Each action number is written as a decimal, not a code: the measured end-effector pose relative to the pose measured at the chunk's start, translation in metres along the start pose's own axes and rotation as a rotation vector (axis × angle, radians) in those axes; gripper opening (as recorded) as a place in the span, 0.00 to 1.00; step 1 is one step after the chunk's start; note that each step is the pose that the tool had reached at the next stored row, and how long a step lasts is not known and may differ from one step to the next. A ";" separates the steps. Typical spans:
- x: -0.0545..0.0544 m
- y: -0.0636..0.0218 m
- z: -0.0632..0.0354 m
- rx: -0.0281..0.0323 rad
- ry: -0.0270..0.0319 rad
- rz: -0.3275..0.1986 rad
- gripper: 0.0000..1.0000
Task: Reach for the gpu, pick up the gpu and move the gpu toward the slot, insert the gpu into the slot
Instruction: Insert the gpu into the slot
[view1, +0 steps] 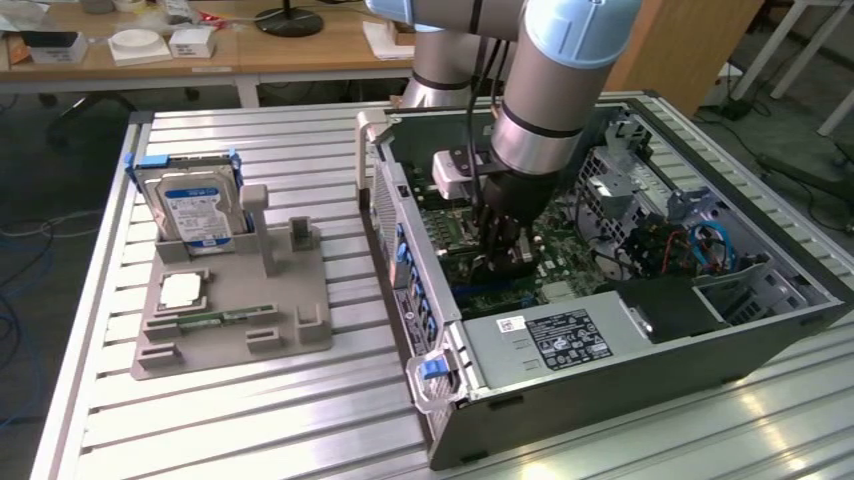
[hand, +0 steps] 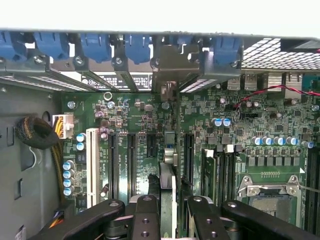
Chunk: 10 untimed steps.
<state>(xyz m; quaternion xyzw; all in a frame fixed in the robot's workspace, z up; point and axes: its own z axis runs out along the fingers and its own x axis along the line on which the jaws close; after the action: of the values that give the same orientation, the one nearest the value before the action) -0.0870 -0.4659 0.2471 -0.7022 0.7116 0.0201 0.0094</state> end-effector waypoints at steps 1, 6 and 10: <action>0.000 0.0000 0.0010 0.0002 -0.0004 0.000 0.27; 0.000 0.0000 0.0023 0.0001 -0.0008 0.000 0.27; 0.000 -0.0001 0.0032 0.0001 -0.0008 0.000 0.27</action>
<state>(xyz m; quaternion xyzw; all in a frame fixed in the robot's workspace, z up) -0.0870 -0.4659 0.2438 -0.7023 0.7115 0.0204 0.0097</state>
